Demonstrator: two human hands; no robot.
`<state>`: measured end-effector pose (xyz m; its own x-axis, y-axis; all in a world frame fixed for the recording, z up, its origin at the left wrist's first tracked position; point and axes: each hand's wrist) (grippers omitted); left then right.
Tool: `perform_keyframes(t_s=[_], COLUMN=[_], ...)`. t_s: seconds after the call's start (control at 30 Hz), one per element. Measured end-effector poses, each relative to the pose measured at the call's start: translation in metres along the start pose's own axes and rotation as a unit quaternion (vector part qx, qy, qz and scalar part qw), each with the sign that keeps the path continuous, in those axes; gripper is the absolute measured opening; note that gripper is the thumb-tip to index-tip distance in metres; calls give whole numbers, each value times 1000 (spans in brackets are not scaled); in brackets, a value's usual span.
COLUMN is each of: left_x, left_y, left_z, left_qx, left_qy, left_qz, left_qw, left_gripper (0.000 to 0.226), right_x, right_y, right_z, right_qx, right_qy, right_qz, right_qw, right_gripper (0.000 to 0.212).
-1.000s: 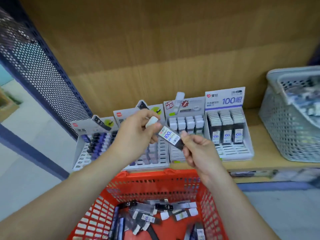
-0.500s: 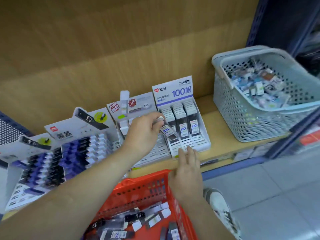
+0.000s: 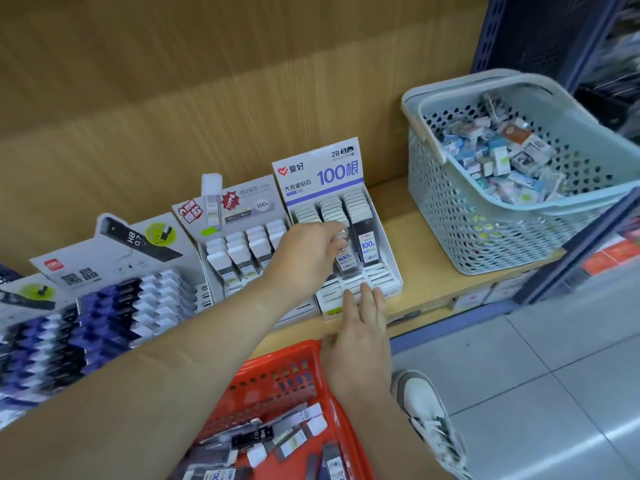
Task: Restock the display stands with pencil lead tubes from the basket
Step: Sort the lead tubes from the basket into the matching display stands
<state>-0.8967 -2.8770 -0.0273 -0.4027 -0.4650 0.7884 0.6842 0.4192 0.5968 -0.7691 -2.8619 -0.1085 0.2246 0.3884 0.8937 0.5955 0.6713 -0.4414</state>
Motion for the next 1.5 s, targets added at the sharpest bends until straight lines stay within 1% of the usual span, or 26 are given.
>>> perform_keyframes(t_s=[0.1,0.17,0.2,0.27,0.3,0.33,0.4,0.47,0.53,0.63,0.7,0.8,0.9,1.0,1.07,1.13,1.2,1.27,1.33,1.4,1.47,1.5], left_x=[-3,-10,-13,-16,-17,-17,-17,-18,-19,-15,-11,-9,-6,2,11,21,28,29,20,6,-9,-16], left_y=[-2,-5,-5,-3,-1,1,7,9,6,-1,-2,-1,-3,-2,-2,-4,-13,-32,-62,-96,-128,-142], left_z=[0,1,1,3,3,3,3,5,8,12,12,15,14,-6,-34,-74,-125,-181,-236,-284,-323,-340], left_qx=[1,11,11,14,15,18,19,9,3,18,9,-18,9,26,28,36,75,152,228,306,382,410], left_qy=[-31,-35,-30,-19,-8,12,59,84,98,123,119,77,57,94,142,177,204,225,218,158,50,-11], left_qz=[44,38,36,37,36,27,-3,-10,-12,-29,-34,-4,4,-30,-60,-96,-136,-180,-176,-137,-84,-59], left_qw=[999,999,999,999,999,999,998,996,995,992,992,997,998,995,988,979,967,946,933,929,919,910], left_gripper=[20,18,20,38,42,39,23,13,14,16,18,25,30,35,32,27,23,22,22,19,15,17], right_x=[2,2,3,2,2,2,3,4,4,4,6,9,11,11,12,14,14,8,-6,-27,-58,-75], right_y=[1,1,1,2,3,3,3,3,3,4,3,3,-1,-7,-12,-17,-25,-33,-38,-36,-22,-13], right_z=[0,0,0,0,-1,-1,-1,-1,-1,-1,-2,-1,0,-1,-3,-6,-9,-15,-25,-38,-52,-59], right_qx=[-4,-4,-3,0,0,0,0,3,7,5,4,-3,-6,11,38,76,113,145,166,185,184,166], right_qy=[-4,-7,-6,-5,-6,-7,-11,-15,-14,-9,-16,-25,-14,37,71,71,19,-86,-203,-282,-325,-348], right_qz=[9,9,10,12,11,10,9,6,7,23,25,27,42,71,91,107,102,88,54,-42,-140,-173], right_qw=[1000,1000,1000,1000,1000,1000,1000,1000,1000,1000,1000,999,999,997,993,989,988,982,964,940,917,906], right_gripper=[71,71,72,72,72,73,73,74,73,71,70,71,71,64,53,38,24,21,22,22,24,27])
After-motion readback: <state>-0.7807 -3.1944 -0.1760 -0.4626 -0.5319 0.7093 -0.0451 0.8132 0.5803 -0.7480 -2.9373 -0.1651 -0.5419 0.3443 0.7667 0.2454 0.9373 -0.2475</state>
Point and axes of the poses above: each hand's wrist, its own z-axis towards the middle knuckle, its own x-axis out of the back of the hand, y = z × x, and after that the axes turned 15 degrees about -z, right-handed
